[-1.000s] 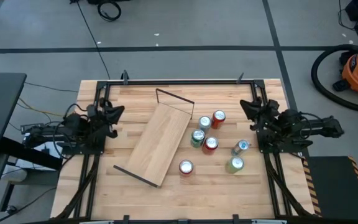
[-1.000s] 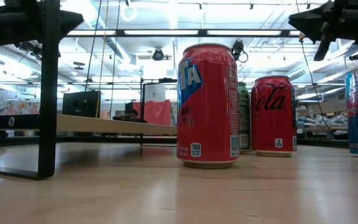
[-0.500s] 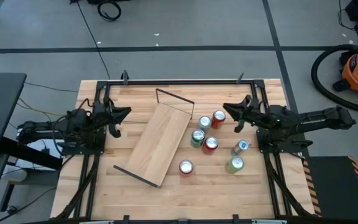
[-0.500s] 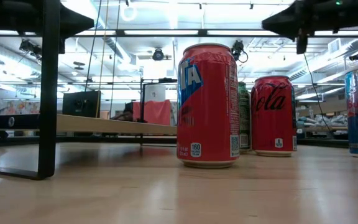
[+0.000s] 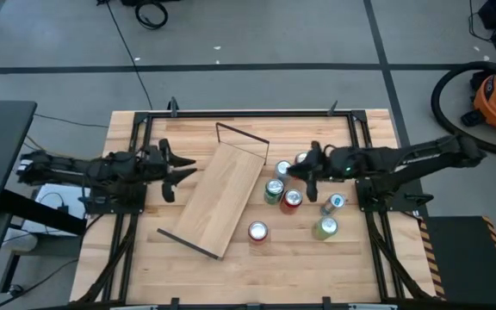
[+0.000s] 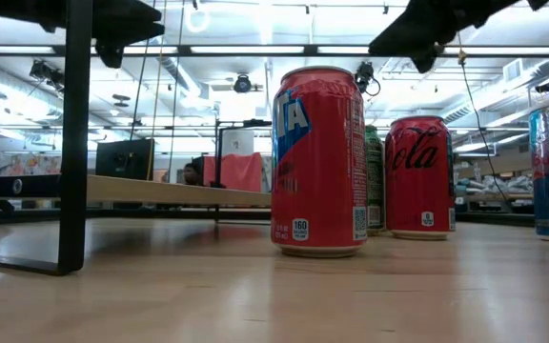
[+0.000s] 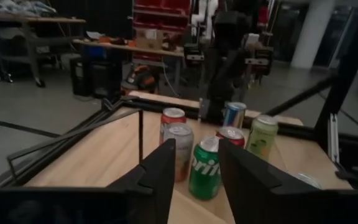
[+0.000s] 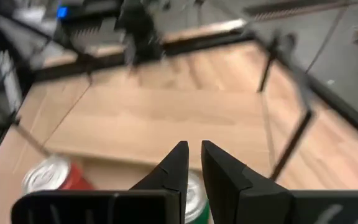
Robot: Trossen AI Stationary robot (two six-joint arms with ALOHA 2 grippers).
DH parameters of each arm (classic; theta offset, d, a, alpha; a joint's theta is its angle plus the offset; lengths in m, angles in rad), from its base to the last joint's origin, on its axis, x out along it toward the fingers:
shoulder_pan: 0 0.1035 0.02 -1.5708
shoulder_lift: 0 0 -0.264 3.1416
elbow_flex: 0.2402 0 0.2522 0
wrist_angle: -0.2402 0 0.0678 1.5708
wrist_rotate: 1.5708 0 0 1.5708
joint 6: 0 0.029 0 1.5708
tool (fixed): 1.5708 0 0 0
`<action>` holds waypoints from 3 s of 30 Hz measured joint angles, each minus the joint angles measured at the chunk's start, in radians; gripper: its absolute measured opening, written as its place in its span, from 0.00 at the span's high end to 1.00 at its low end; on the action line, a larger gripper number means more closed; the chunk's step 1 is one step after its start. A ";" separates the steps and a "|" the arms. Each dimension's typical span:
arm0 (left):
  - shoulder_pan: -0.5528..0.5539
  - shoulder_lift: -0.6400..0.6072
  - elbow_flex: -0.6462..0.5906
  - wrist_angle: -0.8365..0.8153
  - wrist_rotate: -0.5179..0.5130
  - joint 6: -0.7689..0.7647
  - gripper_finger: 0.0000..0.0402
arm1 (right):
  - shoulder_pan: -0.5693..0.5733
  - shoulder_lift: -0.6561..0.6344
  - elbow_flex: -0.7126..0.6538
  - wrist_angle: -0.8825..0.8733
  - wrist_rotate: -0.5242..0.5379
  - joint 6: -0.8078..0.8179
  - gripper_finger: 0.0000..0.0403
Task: Place canned beverage on shelf
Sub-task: Put the orange soda can on the shelf
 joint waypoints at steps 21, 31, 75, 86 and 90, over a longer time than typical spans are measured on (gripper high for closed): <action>-0.028 0.074 0.026 -0.038 -0.031 -0.016 0.66 | 0.156 0.630 0.656 -0.595 0.098 -0.120 0.58; -0.028 0.075 0.026 -0.060 -0.123 0.001 0.53 | 0.203 0.801 0.883 -0.642 -0.100 -0.099 0.27; -0.028 0.074 0.052 -0.163 -0.057 -0.092 0.42 | 0.262 1.160 1.139 -0.870 -0.156 -0.246 0.11; -0.028 0.074 0.052 -0.181 -0.057 -0.096 0.42 | 0.203 1.164 1.140 -0.920 -0.204 -0.082 0.21; -0.028 0.074 0.052 -0.181 -0.057 -0.096 0.42 | 0.187 1.162 1.176 -1.000 -0.202 -0.057 0.20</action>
